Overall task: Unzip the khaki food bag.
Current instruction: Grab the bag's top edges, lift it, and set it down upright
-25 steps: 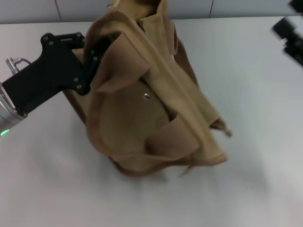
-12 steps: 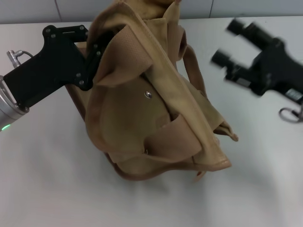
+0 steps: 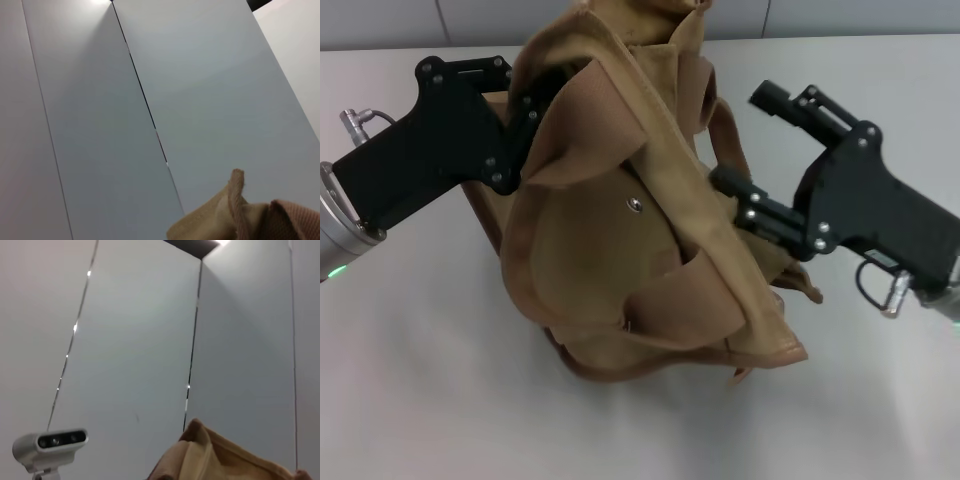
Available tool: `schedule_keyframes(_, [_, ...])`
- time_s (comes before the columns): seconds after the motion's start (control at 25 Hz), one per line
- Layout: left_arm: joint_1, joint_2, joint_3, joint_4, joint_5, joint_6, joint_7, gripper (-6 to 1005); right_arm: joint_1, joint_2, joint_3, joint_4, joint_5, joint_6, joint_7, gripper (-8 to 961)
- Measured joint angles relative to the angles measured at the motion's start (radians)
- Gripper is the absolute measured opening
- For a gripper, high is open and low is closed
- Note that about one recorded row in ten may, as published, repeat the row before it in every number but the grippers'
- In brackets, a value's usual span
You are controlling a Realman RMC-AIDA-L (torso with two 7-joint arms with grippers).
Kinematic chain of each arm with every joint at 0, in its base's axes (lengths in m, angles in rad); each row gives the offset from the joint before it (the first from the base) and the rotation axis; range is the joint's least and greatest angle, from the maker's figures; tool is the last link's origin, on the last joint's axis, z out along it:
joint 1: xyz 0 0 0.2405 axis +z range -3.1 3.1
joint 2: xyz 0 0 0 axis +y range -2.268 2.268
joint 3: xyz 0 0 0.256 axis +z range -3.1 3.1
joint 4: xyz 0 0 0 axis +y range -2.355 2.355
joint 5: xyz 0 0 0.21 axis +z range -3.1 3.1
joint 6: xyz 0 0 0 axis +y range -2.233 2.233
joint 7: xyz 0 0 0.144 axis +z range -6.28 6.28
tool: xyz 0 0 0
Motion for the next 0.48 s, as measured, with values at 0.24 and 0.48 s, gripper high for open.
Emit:
schedule_keyframes(0.24, [-0.001,-0.001,-0.002,-0.007,-0.001,0.005,0.000,44,0.040,0.002,0.016,0.096,0.001,0.092,-0.183,731])
schedule_keyframes(0.48, [-0.004,-0.001,-0.002,-0.012,-0.001,0.005,0.002,44,0.059,0.003,0.032,0.127,0.001,0.149,-0.256,632])
